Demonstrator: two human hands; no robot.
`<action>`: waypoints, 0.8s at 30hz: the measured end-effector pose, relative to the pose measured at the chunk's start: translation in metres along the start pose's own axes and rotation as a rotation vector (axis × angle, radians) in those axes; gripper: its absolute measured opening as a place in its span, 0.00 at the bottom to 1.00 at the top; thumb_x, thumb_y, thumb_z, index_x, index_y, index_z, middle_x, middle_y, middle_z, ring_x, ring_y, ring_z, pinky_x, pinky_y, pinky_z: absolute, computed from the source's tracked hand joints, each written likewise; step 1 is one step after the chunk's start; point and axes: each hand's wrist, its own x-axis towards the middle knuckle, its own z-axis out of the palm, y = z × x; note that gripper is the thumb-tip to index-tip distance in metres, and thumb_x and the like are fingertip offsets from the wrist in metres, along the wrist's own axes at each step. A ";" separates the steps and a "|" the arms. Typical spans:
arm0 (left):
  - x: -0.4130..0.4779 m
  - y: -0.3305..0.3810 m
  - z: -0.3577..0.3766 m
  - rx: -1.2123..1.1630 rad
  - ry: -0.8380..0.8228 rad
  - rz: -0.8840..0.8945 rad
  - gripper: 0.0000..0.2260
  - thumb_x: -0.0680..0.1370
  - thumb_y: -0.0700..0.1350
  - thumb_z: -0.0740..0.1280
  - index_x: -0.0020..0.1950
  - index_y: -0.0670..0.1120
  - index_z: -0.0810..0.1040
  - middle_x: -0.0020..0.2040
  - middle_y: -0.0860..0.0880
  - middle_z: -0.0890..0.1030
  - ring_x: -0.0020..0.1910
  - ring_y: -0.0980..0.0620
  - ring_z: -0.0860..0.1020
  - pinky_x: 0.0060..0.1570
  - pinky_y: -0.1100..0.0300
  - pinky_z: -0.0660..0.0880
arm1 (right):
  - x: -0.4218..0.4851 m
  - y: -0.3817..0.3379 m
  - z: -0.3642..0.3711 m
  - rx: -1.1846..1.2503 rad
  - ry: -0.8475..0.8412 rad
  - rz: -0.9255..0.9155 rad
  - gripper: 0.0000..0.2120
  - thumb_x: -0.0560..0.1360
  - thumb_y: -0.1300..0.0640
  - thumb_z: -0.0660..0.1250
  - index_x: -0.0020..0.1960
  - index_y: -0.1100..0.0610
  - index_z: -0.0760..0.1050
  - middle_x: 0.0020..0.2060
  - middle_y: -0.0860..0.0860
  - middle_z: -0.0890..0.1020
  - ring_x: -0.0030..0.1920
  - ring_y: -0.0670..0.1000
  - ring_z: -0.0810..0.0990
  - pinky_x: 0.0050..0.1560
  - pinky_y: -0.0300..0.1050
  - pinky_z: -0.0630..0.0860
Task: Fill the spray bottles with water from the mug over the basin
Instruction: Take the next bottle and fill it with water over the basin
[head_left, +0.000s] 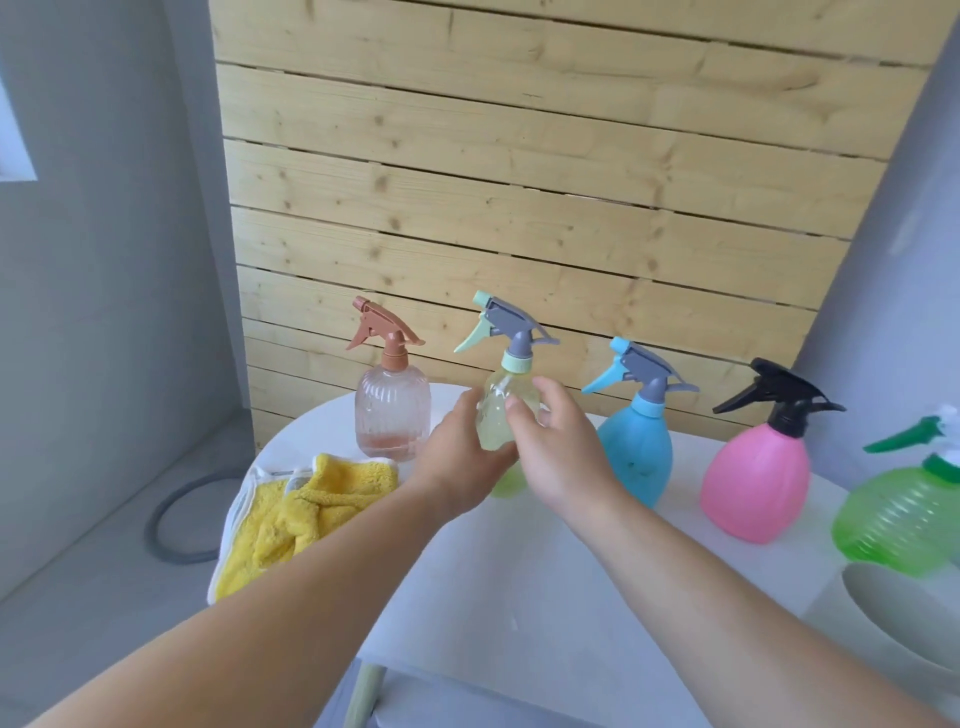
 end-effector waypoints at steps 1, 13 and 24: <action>-0.004 0.001 0.002 -0.007 0.026 0.011 0.34 0.75 0.53 0.72 0.78 0.50 0.63 0.69 0.48 0.76 0.68 0.48 0.75 0.64 0.52 0.74 | -0.003 0.000 -0.002 0.006 -0.002 0.001 0.25 0.80 0.44 0.59 0.75 0.47 0.61 0.72 0.46 0.69 0.73 0.46 0.66 0.65 0.42 0.65; -0.132 0.043 0.013 -0.030 -0.012 0.261 0.31 0.70 0.59 0.74 0.70 0.58 0.66 0.59 0.58 0.70 0.56 0.67 0.71 0.53 0.76 0.66 | -0.103 -0.010 -0.085 0.388 0.138 -0.003 0.10 0.74 0.51 0.73 0.54 0.51 0.80 0.47 0.43 0.86 0.50 0.40 0.83 0.60 0.45 0.77; -0.233 0.102 0.020 0.111 -0.208 0.182 0.29 0.66 0.62 0.67 0.66 0.60 0.68 0.54 0.56 0.73 0.53 0.56 0.75 0.57 0.60 0.73 | -0.187 0.008 -0.137 0.622 0.136 0.086 0.06 0.70 0.58 0.77 0.40 0.54 0.80 0.37 0.52 0.80 0.43 0.52 0.77 0.54 0.54 0.74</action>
